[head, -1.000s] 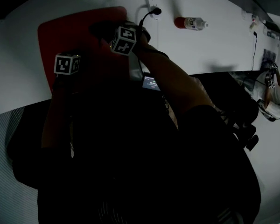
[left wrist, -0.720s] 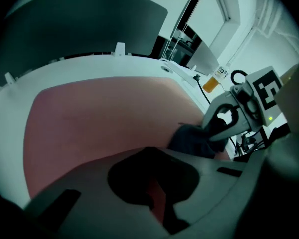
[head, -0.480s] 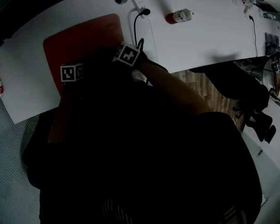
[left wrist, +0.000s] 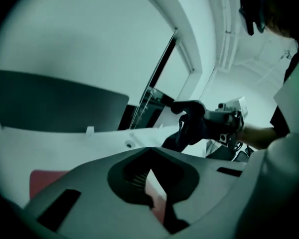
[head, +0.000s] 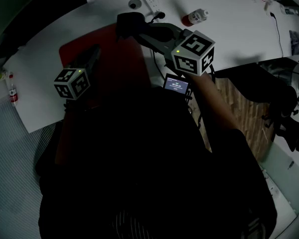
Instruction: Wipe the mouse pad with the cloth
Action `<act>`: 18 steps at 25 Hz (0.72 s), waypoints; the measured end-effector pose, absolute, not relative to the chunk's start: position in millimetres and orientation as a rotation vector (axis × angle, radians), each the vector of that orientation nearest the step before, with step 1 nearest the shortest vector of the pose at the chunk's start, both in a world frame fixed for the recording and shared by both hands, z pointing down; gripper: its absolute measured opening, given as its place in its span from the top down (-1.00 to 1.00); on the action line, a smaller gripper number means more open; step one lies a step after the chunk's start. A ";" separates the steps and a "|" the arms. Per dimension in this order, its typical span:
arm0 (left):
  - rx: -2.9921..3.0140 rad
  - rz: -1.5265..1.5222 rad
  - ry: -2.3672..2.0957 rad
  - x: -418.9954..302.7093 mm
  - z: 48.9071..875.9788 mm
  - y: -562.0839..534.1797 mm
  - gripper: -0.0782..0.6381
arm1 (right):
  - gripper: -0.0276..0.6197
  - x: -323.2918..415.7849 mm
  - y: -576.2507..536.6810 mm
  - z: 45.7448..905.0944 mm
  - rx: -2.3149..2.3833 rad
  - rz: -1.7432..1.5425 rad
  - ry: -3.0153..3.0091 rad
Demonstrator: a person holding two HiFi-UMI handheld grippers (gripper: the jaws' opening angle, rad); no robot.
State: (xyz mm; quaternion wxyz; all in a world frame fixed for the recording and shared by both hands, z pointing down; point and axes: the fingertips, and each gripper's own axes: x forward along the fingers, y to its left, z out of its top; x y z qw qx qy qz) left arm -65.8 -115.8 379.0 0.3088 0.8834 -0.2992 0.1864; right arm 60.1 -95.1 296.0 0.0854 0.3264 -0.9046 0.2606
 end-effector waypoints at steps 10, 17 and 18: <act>2.669 0.337 -0.740 22.6 246.7 -123.0 0.76 | 0.80 134.1 -73.7 217.6 1.269 0.652 -2.750; 2.735 0.286 -0.645 33.4 228.3 -117.2 0.76 | 0.80 135.0 -56.5 213.2 1.373 0.648 -2.733; 2.739 0.269 -0.635 34.0 226.9 -116.6 0.76 | 0.80 133.2 -54.3 212.6 1.379 0.642 -2.727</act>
